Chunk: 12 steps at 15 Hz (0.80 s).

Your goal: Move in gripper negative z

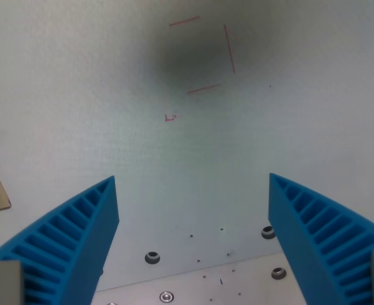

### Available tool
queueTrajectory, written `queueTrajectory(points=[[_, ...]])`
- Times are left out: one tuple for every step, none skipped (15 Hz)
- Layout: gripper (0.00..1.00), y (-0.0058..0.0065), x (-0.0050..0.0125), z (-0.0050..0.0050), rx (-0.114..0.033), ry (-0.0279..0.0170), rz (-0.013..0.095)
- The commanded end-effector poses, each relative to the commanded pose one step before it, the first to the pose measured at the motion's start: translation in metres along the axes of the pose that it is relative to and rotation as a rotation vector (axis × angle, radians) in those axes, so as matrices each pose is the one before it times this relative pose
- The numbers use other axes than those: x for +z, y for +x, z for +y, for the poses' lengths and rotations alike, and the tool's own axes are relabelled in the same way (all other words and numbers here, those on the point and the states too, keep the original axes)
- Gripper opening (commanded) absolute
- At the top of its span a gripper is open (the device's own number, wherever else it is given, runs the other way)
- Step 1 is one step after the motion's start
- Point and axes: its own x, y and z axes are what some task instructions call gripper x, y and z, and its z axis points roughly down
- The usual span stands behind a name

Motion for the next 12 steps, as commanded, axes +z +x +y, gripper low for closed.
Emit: queueTrajectory(points=[[1.00,-0.00004,-0.00638,0.00002,0.0001,0.00057,0.0030],[1.00,0.00000,-0.00500,0.00000,0.0000,0.00000,0.0000],[1.00,0.00000,-0.00500,0.00000,0.0000,0.00000,0.0000],[1.00,0.00000,-0.00500,0.00000,0.0000,0.00000,0.0000],[1.00,0.00000,-0.00500,0.00000,0.0000,0.00000,0.0000],[1.00,0.00000,-0.00500,0.00000,0.0000,0.00000,0.0000],[1.00,0.00000,-0.00500,0.00000,0.0000,0.00000,0.0000],[1.00,0.00000,-0.00500,0.00000,0.0000,0.00000,0.0000],[1.00,0.00000,-0.00500,0.00000,0.0000,0.00000,0.0000],[1.00,0.00000,-0.00500,0.00000,0.0000,0.00000,0.0000],[1.00,0.00000,-0.00500,0.00000,0.0000,0.00000,0.0000],[1.00,0.00000,-0.00500,0.00000,0.0000,0.00000,0.0000]])
